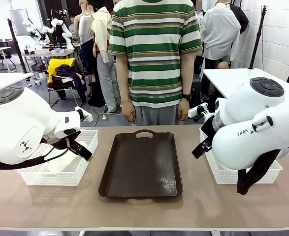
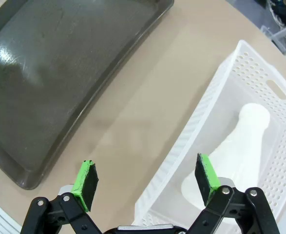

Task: Prepare the laboratory tools.
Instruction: Pick up the Big flask that the person points to.

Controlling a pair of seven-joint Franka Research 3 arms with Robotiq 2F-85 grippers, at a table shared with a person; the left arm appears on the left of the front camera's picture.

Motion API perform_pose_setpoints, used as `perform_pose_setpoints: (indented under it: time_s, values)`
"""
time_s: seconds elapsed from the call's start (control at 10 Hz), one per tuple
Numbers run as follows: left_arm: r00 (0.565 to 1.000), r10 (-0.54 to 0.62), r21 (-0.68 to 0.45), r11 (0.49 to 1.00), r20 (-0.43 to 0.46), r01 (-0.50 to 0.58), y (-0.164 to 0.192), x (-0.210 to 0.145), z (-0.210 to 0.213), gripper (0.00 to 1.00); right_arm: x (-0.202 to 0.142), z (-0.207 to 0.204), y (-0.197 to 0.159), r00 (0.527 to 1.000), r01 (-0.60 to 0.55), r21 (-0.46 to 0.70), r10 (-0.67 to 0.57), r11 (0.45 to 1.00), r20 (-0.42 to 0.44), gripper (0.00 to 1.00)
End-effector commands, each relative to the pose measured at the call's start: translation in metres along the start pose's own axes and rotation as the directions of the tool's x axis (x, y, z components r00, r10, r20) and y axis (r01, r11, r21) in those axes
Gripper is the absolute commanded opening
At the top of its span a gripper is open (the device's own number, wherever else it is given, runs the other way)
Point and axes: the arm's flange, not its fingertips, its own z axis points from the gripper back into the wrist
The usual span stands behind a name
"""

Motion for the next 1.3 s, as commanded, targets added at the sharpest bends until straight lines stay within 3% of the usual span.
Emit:
perform_pose_setpoints:
  time_s: [0.0, 0.2, 0.5, 0.9, 1.2]
  values:
    - [1.000, 0.004, 0.001, 1.000, 0.002, -0.004, 0.002, 0.000, 0.001, 1.00, 0.000, 0.000, 0.000, 1.000, 0.000, 0.000, 0.000, 1.000, 0.000, 1.00]
    - [1.000, 0.000, 0.000, 1.000, 0.000, 0.000, 0.000, 0.000, 0.000, 1.00, 0.000, 0.000, 0.000, 1.000, 0.000, 0.000, 0.000, 1.000, 0.000, 1.00]
    - [0.994, 0.049, -0.042, 0.998, 0.093, -0.045, 0.027, 0.001, 0.041, 1.00, 0.002, 0.053, -0.031, 0.992, 0.042, 0.101, -0.053, 0.994, 0.114, 1.00]
    - [0.967, 0.085, -0.346, 0.938, 0.239, 0.003, 0.078, -0.016, 0.086, 1.00, -0.005, 0.105, -0.083, 0.949, 0.117, 0.288, -0.193, 0.950, 0.248, 1.00]
    - [0.944, 0.166, -0.448, 0.894, 0.285, -0.021, 0.121, -0.033, 0.097, 1.00, -0.030, 0.124, -0.136, 0.878, 0.179, 0.439, -0.344, 0.881, 0.332, 1.00]
